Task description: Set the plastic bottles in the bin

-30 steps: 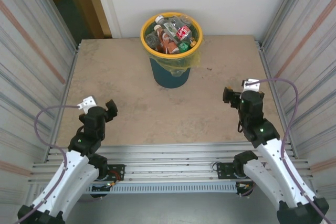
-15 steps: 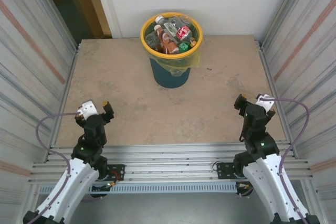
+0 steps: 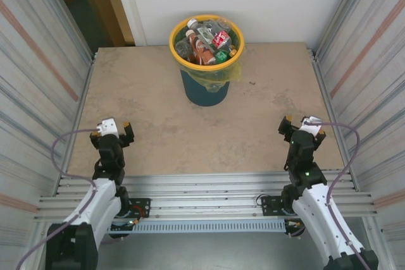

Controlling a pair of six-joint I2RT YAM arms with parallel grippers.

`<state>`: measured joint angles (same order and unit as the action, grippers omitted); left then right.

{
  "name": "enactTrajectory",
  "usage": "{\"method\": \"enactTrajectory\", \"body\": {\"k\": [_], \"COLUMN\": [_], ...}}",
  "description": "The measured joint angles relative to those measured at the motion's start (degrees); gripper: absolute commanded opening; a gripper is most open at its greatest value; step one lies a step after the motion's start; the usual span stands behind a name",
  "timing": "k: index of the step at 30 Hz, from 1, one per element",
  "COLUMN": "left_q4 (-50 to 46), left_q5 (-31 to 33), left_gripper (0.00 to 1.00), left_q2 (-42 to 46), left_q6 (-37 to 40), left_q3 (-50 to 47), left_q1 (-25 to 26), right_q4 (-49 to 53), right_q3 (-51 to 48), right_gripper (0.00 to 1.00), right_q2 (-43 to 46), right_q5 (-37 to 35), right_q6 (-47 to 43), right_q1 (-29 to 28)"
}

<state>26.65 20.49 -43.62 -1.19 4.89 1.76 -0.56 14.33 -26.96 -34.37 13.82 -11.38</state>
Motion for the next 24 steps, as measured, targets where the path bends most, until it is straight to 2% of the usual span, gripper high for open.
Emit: {"method": "enactTrajectory", "body": {"k": [6, 12, 24], "left_q4": [11.06, 17.79, 19.96], "left_q5": [-6.82, -11.82, -19.96], "left_gripper": [0.99, 0.99, 0.99], "left_q2": [-11.93, -22.84, -24.37], "left_q6": [2.38, 4.66, 7.39], "left_q3": [0.13, 3.13, 6.58], "left_q1": [-0.59, -0.59, -0.59], "right_q4": [-7.50, -15.28, -28.04], "right_q3": [-0.66, -2.25, -2.67], "right_gripper": [0.98, 0.98, 0.98], "right_q2": [-5.31, -12.50, -25.97], "right_q5": [4.13, 8.37, 15.39], "right_q6": [-1.86, -2.38, -2.36], "right_q1": [2.36, 5.38, 9.16]}}
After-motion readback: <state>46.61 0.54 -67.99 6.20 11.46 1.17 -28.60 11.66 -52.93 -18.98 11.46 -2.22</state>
